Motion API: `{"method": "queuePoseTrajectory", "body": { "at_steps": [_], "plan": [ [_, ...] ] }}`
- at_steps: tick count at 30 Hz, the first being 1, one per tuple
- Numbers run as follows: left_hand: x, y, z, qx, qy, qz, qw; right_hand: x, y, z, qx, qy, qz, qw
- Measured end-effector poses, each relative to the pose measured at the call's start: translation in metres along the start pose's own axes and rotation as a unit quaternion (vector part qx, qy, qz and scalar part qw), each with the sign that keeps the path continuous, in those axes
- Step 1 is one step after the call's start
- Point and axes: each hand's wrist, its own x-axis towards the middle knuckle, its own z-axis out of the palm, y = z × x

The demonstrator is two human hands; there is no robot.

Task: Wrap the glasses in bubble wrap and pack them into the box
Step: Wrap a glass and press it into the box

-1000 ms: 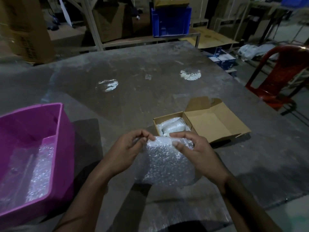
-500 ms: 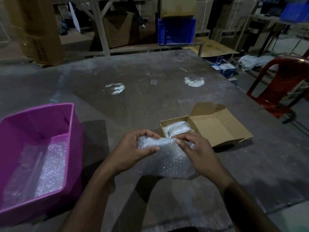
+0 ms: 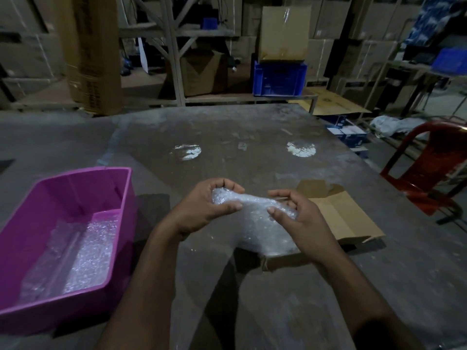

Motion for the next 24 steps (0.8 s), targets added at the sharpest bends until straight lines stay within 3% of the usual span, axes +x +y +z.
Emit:
{"method": "queuePoseTrajectory", "body": {
  "at_steps": [4, 8, 14, 21, 24],
  "plan": [
    [-0.005, 0.004, 0.004, -0.010, -0.024, -0.001, 1.000, -0.005, -0.007, -0.013, 0.054, -0.023, -0.015, 0.998],
    [-0.007, 0.009, 0.013, 0.002, 0.007, 0.014, 1.000, -0.010, -0.009, -0.020, 0.089, -0.057, -0.008, 0.994],
    [-0.004, 0.008, 0.021, 0.086, 0.037, 0.058, 0.994, -0.007, 0.003, -0.028, -0.025, 0.014, -0.036, 0.999],
    [-0.006, 0.010, 0.029, 0.051, 0.007, 0.044, 0.998, -0.010, 0.000, -0.036, 0.003, 0.015, -0.062, 0.998],
    [-0.005, 0.012, 0.035, 0.057, 0.002, 0.041, 0.998, -0.012, 0.000, -0.035, 0.049, 0.006, -0.021, 0.999]
  ]
}}
